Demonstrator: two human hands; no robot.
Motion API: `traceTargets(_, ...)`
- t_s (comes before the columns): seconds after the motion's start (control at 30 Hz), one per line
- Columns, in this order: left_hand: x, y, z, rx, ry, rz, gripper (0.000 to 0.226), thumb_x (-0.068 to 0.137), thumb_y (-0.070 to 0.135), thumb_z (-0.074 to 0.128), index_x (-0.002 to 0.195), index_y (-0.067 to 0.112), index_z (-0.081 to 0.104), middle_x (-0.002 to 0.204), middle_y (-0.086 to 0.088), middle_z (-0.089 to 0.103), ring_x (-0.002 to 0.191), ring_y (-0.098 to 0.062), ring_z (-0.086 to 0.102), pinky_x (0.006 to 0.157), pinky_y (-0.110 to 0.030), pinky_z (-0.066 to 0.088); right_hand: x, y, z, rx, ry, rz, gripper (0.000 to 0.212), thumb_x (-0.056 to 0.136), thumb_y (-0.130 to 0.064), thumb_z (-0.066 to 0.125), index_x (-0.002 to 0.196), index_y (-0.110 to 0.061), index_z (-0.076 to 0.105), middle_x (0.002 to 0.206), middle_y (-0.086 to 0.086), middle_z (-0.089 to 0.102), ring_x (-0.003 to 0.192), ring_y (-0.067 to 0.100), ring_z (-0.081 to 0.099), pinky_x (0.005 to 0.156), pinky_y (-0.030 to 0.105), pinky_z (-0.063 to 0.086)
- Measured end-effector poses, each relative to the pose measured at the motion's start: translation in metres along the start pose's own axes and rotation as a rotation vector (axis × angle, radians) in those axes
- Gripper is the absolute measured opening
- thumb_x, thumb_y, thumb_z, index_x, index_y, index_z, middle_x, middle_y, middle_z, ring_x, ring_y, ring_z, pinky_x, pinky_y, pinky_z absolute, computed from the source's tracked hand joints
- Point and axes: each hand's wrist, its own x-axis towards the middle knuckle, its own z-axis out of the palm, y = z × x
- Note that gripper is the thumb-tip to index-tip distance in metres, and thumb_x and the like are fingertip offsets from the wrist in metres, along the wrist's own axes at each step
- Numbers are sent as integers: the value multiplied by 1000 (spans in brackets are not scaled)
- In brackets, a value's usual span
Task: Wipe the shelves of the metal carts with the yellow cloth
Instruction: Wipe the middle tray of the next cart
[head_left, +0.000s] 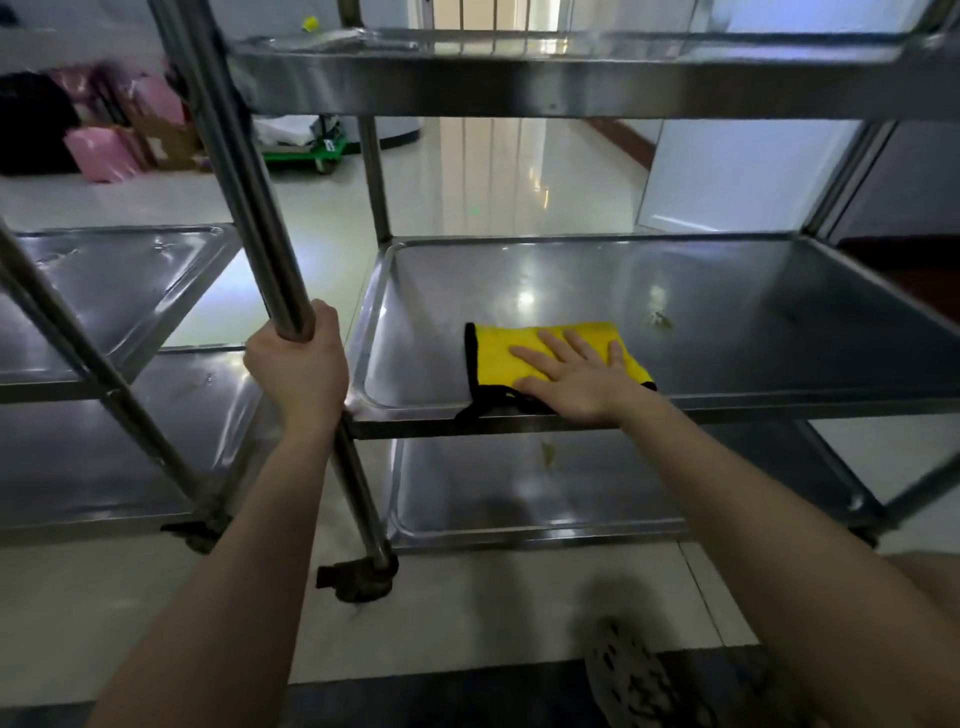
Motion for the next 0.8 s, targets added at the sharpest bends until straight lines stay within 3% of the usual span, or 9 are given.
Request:
traceTargets(0.1, 5, -8, 2, -47, -7, -16, 58, 83, 47, 68, 76, -8, 50, 64, -19, 47, 58, -25, 45, 54, -43, 43, -10, 41, -7, 8, -9, 92, 67, 96, -87, 21, 158, -70, 2, 177, -20, -15, 164, 17, -18, 123, 72, -13)
traceTargets(0.2, 12, -18, 3, -38, 0, -47, 58, 82, 45, 70, 79, -10, 52, 70, -35, 53, 57, -26, 47, 49, -54, 46, -8, 37, -4, 14, 2, 97, 75, 89, -94, 18, 158, -70, 1, 177, -18, -16, 164, 18, -19, 121, 74, -15)
traceTargets(0.3, 16, -23, 3, -60, 9, -58, 52, 82, 39, 71, 75, -8, 51, 71, -39, 50, 55, -28, 48, 48, -58, 46, -6, 34, 1, 20, 39, 99, 93, 71, -107, 7, 157, -71, 0, 177, -17, -15, 164, 20, -18, 119, 76, -15)
traceTargets(0.4, 12, -18, 4, -61, 43, -39, 42, 82, 35, 71, 60, 7, 48, 62, -32, 47, 52, -25, 51, 46, -54, 48, -2, 38, 2, 22, 53, 87, 103, 61, -112, -1, 155, -72, -2, 177, -17, -15, 164, 21, -19, 118, 77, -16)
traceTargets(0.47, 9, -15, 5, -79, 56, -25, 40, 81, 34, 70, 57, 11, 47, 56, -18, 44, 51, -23, 48, 44, -49, 44, 6, 40, 0, 33, 55, 85, 104, 59, -114, -1, 154, -73, -2, 178, -17, -14, 164, 21, -18, 118, 77, -17)
traceTargets(0.63, 0, -9, 2, -98, 3, -21, 45, 83, 36, 68, 68, -2, 50, 59, -15, 46, 48, -25, 45, 42, -36, 38, 49, 43, -9, 47, 33, 82, 101, 60, -114, 3, 153, -74, -2, 178, -16, -14, 165, 24, -17, 117, 79, -17)
traceTargets(0.8, -7, 0, 0, -108, -18, 3, 28, 86, 31, 67, 61, 20, 63, 55, -2, 54, 45, -18, 48, 44, -26, 41, 117, 42, -31, 55, -14, 65, 111, 57, -115, 3, 158, -69, 0, 178, -13, -14, 164, 27, -17, 114, 81, -19)
